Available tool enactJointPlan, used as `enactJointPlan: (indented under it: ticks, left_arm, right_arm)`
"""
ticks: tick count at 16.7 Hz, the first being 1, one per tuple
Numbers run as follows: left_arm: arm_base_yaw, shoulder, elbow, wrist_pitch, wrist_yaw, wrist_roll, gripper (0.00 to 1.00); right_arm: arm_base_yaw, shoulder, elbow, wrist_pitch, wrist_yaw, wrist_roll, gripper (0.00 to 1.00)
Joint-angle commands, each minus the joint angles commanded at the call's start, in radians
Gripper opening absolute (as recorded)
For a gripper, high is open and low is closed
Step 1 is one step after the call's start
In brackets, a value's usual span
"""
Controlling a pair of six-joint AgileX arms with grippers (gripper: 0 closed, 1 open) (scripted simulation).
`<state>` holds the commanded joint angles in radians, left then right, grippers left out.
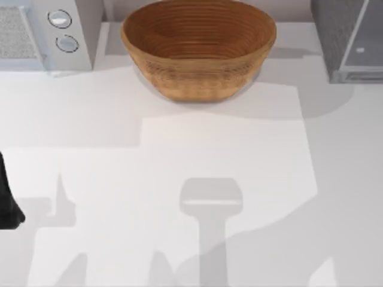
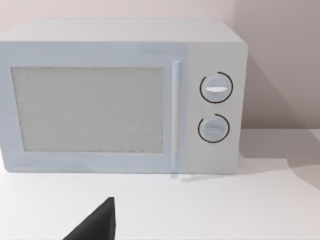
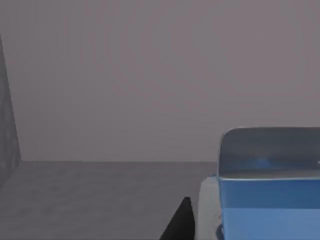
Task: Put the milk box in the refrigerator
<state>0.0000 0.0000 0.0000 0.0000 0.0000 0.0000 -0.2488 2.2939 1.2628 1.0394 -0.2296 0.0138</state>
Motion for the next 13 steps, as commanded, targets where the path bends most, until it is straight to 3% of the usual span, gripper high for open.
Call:
enactJointPlan:
  ticks: [13]
  left_arm:
    - [0.0,0.0,0.0,0.0,0.0,0.0,1.0]
  right_arm:
    - [0.028,0.134,0.315,-0.193,0.031,-0.001,0.0]
